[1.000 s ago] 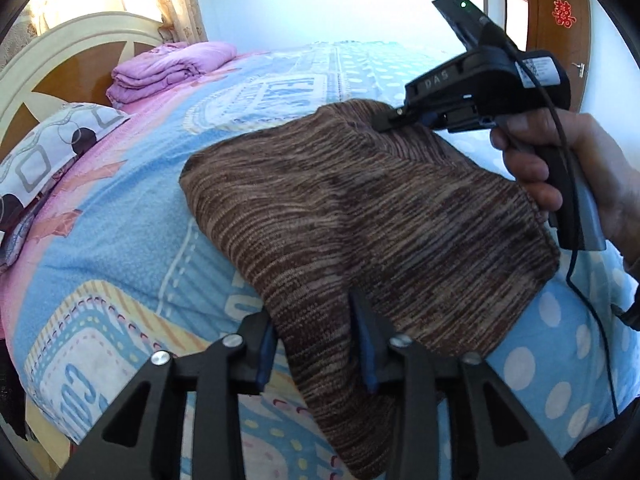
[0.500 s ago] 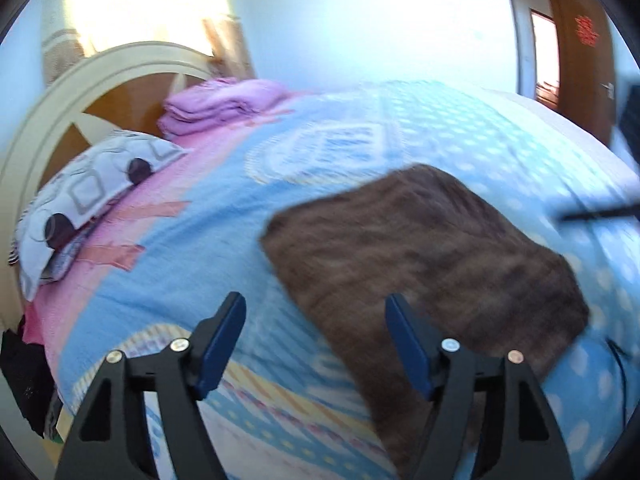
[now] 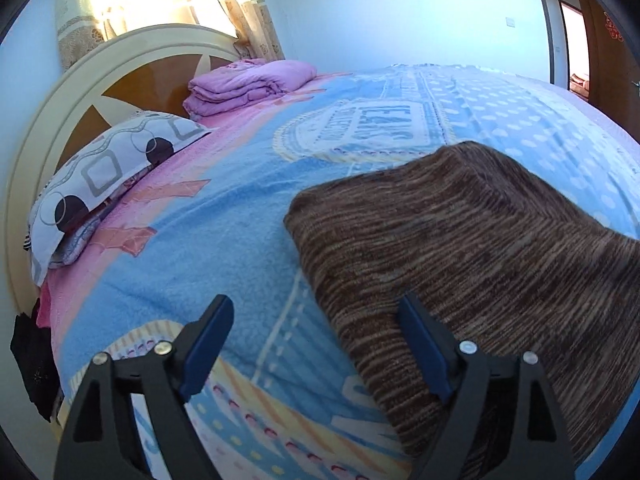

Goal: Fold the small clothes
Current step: 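Open both grippers and release the folded sweater on the bed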

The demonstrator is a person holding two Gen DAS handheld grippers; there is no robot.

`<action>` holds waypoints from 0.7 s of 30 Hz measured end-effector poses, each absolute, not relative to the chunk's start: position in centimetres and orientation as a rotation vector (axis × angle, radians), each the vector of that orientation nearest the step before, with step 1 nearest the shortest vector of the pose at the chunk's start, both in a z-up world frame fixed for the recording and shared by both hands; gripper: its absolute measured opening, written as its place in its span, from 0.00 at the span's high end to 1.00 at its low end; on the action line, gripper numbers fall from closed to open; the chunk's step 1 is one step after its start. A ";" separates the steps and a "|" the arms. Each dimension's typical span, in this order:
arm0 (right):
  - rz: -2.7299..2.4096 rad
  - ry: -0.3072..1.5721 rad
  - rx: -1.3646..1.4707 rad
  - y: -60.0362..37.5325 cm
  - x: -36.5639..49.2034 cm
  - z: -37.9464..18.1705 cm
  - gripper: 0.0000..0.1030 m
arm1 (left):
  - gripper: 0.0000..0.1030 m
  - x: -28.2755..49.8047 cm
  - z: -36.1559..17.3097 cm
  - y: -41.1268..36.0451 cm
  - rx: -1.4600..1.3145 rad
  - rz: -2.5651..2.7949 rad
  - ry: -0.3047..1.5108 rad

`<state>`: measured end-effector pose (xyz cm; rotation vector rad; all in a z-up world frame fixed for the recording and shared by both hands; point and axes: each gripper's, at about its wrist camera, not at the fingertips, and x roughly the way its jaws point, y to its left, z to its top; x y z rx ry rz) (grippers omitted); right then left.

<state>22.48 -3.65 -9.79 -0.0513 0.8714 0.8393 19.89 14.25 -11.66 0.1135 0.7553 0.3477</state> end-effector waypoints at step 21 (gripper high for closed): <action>0.624 0.623 0.006 -4.0 16.2 -5.5 0.45 | 0.01 11.9 -4.4 12.4 0.094 0.234 0.656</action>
